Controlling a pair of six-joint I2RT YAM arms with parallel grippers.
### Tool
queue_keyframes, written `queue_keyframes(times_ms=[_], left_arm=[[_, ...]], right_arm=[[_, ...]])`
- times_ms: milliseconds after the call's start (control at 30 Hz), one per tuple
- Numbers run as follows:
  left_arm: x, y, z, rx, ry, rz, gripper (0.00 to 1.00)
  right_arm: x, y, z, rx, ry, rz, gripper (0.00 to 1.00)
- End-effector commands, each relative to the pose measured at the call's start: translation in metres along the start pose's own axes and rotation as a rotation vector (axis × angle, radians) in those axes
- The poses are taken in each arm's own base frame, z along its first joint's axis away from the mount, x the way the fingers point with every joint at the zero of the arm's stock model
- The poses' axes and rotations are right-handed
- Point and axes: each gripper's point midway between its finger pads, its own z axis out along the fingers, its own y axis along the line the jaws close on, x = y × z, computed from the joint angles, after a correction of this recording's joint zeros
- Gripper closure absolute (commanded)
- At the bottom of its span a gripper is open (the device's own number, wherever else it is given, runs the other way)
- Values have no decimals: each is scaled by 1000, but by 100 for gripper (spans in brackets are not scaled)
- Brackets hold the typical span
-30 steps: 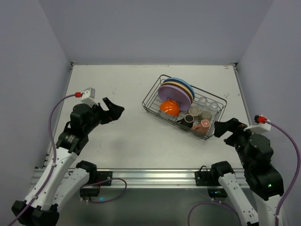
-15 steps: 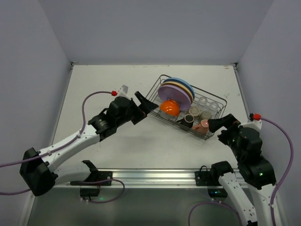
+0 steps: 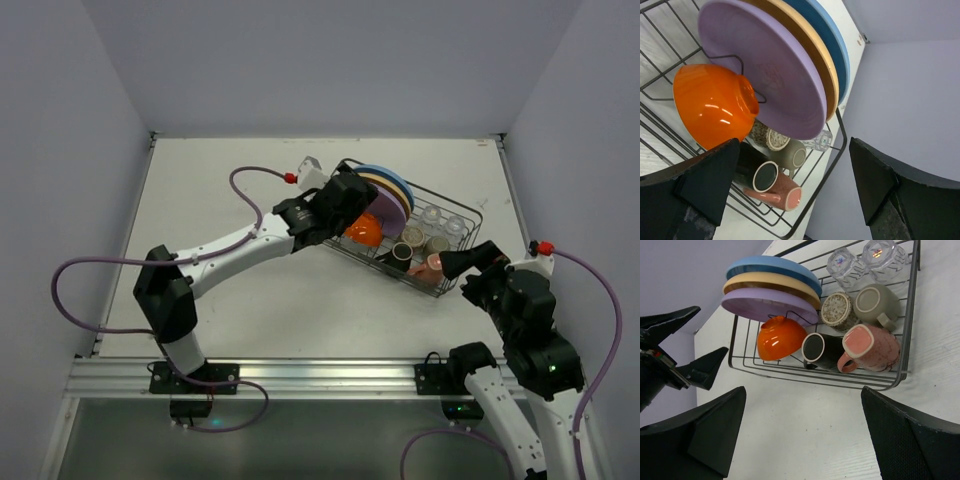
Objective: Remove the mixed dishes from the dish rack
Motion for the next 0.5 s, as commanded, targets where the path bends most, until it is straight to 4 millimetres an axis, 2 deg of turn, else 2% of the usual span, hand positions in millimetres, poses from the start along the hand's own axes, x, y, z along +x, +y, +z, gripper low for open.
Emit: queue_keyframes(times_ms=[0, 33, 67, 100, 133, 333, 467], left_arm=[[-17, 3, -5, -125, -182, 16, 5], [-20, -10, -9, -118, -193, 3, 6], [-16, 0, -10, -168, -199, 24, 6], [-11, 6, -3, -196, -211, 42, 5], [-9, 0, -4, -189, -210, 38, 5], [16, 23, 15, -261, -165, 33, 4], [27, 31, 23, -276, -155, 15, 4]], right_arm=[[-20, 2, -5, 12, -78, -22, 1], [-22, 2, -6, 12, -84, -33, 1], [-23, 3, -8, 10, -90, -37, 1], [-24, 3, -8, 11, -92, -40, 1], [-24, 2, -8, 12, -93, -44, 1], [-20, 5, -9, -8, -72, -52, 1], [-18, 6, -10, -20, -63, -60, 1]])
